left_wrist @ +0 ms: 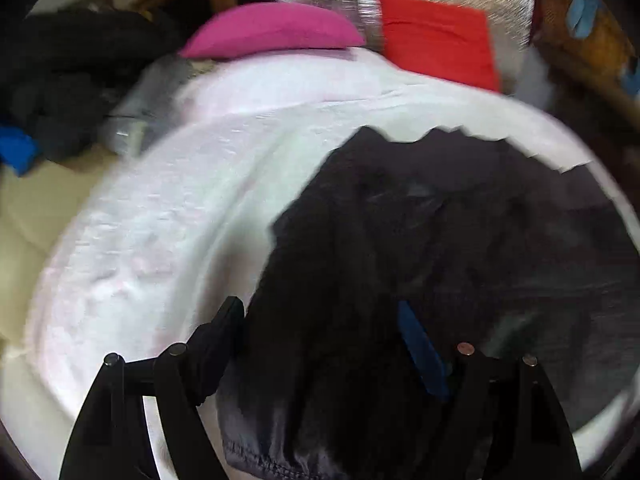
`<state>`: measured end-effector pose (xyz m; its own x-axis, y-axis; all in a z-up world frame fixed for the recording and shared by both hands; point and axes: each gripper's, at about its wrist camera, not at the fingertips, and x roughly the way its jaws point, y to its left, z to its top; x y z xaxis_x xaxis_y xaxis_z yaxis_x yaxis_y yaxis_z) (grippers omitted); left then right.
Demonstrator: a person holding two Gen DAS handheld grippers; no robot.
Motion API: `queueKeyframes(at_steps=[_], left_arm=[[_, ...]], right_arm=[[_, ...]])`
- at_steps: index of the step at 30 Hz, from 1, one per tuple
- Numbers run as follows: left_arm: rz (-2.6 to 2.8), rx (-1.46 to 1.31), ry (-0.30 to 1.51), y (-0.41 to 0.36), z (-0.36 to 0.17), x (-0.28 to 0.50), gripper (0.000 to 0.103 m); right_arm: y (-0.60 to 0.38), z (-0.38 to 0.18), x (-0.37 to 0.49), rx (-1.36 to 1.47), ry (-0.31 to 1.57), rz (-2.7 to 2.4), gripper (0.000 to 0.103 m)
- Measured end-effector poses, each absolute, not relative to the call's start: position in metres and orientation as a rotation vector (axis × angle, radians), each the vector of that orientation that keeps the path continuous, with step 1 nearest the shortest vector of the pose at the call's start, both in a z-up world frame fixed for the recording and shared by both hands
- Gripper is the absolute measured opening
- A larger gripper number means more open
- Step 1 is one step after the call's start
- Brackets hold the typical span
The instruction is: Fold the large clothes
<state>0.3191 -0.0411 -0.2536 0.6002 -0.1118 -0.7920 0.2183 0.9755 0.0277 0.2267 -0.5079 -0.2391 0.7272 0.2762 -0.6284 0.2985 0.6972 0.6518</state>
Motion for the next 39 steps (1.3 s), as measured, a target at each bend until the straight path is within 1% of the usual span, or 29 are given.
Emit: queueKeyframes(at_steps=[5,9,16,23,25,26,27,29,32,34,35,39], left_arm=[[-0.350,0.031,0.943,-0.016,-0.240,0.345,0.081],[-0.446,0.002,1.018,-0.003,-0.244,0.373,0.082],[-0.494,-0.172,1.164,0.024,-0.272,0.409,0.082],[-0.637,-0.291,1.280,0.023,-0.301,0.418,0.082],[-0.667,-0.292,1.312,0.017,-0.308,0.417,0.083],[-0.684,-0.277,1.310,0.013,-0.308,0.416,0.088],[-0.707,-0.275,1.306,0.010,-0.307,0.416,0.090],[-0.781,-0.317,1.323,0.005,-0.309,0.414,0.090],[-0.825,-0.318,1.336,-0.009,-0.309,0.412,0.091],[-0.844,-0.301,1.331,-0.019,-0.308,0.409,0.092],[-0.854,-0.299,1.326,-0.024,-0.307,0.408,0.092],[-0.877,-0.351,1.296,-0.032,-0.299,0.405,0.092]], right_arm=[[-0.560,-0.252,0.205,0.955,0.775,-0.070,0.080],[-0.584,-0.268,0.197,1.027,0.782,-0.088,0.080],[-0.579,-0.293,0.212,1.040,0.885,0.008,0.081],[-0.555,-0.314,0.238,0.967,1.002,0.090,0.081],[-0.550,-0.320,0.243,0.951,1.006,0.106,0.088],[-0.548,-0.319,0.245,0.949,0.989,0.129,0.094],[-0.547,-0.320,0.246,0.965,0.975,0.166,0.094],[-0.543,-0.327,0.252,1.033,0.978,0.250,0.094],[-0.531,-0.326,0.262,1.013,0.970,0.309,0.096],[-0.525,-0.330,0.268,1.061,0.969,0.358,0.097],[-0.521,-0.331,0.270,1.058,0.970,0.356,0.099],[-0.501,-0.326,0.278,1.051,0.965,0.417,0.099]])
